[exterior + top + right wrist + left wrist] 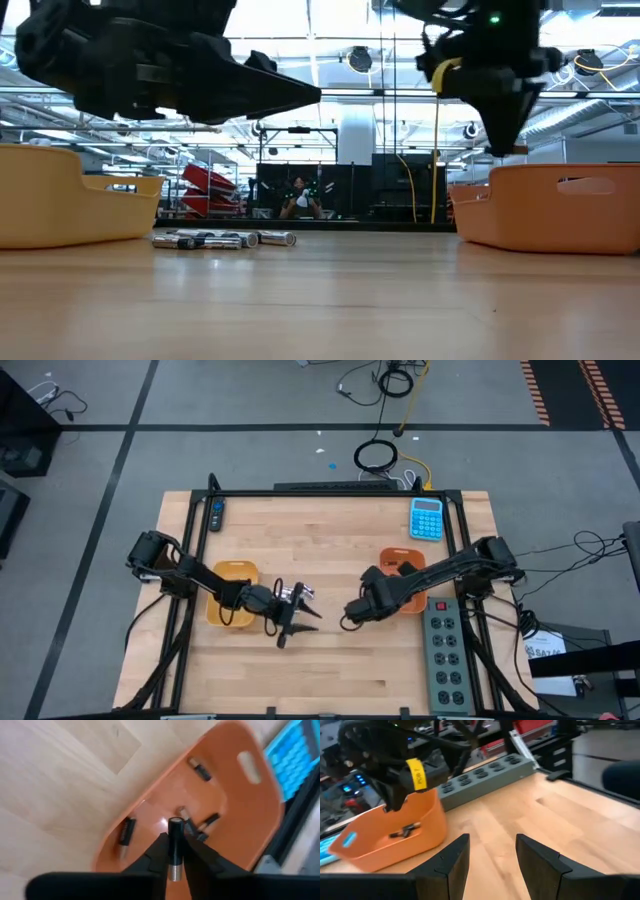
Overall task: Sort batteries
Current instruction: Put the brown battery into the orange bin, then put the silver battery into the yellow bin
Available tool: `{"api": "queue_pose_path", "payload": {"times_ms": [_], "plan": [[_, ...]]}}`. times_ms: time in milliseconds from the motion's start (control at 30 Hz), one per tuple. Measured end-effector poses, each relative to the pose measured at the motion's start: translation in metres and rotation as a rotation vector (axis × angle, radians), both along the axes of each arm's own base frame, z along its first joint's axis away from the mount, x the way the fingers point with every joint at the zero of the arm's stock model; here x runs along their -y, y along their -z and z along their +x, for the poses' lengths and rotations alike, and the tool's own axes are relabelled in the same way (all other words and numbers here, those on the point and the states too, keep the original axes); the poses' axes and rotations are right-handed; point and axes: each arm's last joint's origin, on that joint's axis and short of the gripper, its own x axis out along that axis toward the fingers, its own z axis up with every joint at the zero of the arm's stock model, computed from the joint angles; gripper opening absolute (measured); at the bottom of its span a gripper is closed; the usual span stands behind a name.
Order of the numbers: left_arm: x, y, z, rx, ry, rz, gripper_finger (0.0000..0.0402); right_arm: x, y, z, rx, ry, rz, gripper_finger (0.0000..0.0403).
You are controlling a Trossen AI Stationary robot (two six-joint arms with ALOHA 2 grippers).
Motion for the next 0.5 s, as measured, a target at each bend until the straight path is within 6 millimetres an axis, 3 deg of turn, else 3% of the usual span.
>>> {"api": "queue_pose_path", "payload": {"times_ms": [267, 367, 500], "plan": [[0.001, 0.000, 0.000, -0.008, -0.015, -0.013, 0.0170, -0.006, -0.009, -0.021, 0.118, 0.023, 0.010, 0.0151], [-0.003, 0.000, 0.001, -0.005, -0.073, -0.006, 0.0170, -0.007, -0.020, -0.024, 0.209, -0.012, -0.040, 0.0158], [-0.004, -0.001, 0.006, -0.098, -0.209, -0.045, 0.0169, -0.013, -0.029, -0.016, 0.371, -0.189, -0.222, 0.0150]]}}
